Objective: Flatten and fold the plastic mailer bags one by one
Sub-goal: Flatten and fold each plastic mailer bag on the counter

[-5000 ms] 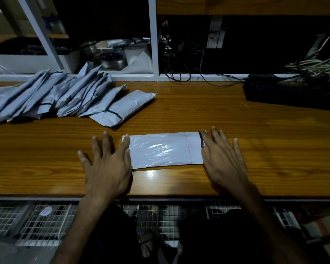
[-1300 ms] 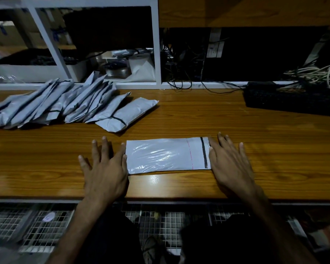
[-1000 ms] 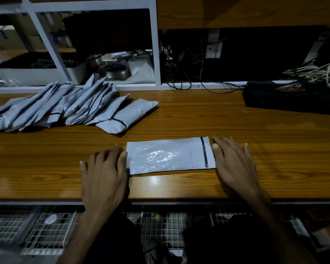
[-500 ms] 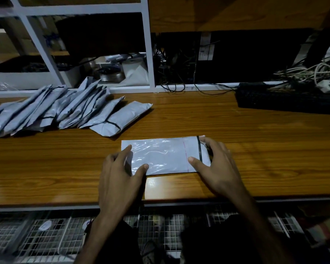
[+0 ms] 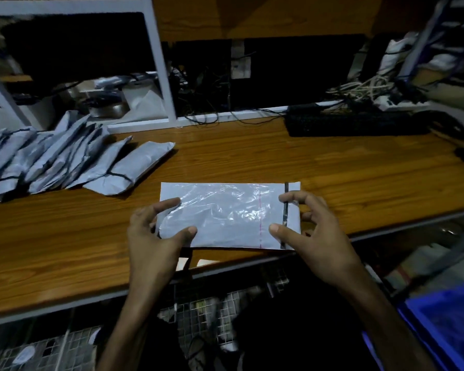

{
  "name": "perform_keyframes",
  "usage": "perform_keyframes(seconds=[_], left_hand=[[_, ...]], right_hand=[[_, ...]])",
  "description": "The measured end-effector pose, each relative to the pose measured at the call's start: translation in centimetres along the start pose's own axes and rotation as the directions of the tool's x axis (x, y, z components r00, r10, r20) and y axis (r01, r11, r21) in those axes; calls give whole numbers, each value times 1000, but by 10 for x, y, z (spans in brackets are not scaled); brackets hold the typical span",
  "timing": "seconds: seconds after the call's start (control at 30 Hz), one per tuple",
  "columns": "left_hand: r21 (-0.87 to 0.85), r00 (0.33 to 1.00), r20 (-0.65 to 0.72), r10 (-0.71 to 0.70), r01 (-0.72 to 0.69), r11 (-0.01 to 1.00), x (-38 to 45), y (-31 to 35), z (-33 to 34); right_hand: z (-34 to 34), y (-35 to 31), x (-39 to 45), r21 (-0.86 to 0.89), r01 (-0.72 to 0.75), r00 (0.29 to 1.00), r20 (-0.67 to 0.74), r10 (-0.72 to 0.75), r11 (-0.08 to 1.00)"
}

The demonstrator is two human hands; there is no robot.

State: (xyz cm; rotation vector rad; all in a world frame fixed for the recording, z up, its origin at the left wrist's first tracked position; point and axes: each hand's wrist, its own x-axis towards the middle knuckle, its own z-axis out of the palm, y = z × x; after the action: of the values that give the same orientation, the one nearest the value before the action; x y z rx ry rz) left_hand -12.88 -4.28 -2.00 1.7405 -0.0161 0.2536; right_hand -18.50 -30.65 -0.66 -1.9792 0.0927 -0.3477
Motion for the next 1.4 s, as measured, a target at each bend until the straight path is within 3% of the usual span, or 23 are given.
perform_keyframes(seconds=[0.17, 0.3, 0.4, 0.53, 0.7, 0.83, 1.0, 1.23, 1.33, 1.4], left_hand=[[-75, 981, 182, 65, -52, 996, -20, 17, 65], [-145, 924, 363, 120, -71, 987, -49, 42, 134], [-182, 837, 505, 212, -137, 974, -83, 63, 185], [-223, 671, 676, 304, -206, 953, -123, 85, 257], [-223, 505, 776, 379, -341, 913, -171, 93, 353], [-196, 389, 841, 375, -427, 883, -207, 88, 425], [-136, 326, 894, 307, -454, 880, -230, 72, 495], [-61, 207, 959, 194, -517, 854, -259, 41, 547], [-27, 162, 976, 148, -577, 816, -265, 27, 559], [-32, 138, 980, 142, -596, 802, -266, 23, 567]], right_hand=[[-63, 4, -51, -90, -41, 985, -171, 25, 995], [-121, 8, -104, -187, -126, 920, -390, 44, 974], [-161, 16, -143, -227, -241, 824, -562, 76, 943], [-211, 40, -187, -166, -403, 661, -733, 161, 900], [-265, 83, -217, -62, -580, 439, -863, 248, 812], [-302, 123, -218, 91, -684, 290, -877, 384, 723], [-340, 181, -209, 236, -710, 130, -882, 453, 663], [-358, 229, -201, 462, -750, -111, -793, 599, 473], [-358, 241, -190, 508, -763, -174, -756, 631, 399], [-353, 247, -184, 481, -791, -179, -773, 608, 378]])
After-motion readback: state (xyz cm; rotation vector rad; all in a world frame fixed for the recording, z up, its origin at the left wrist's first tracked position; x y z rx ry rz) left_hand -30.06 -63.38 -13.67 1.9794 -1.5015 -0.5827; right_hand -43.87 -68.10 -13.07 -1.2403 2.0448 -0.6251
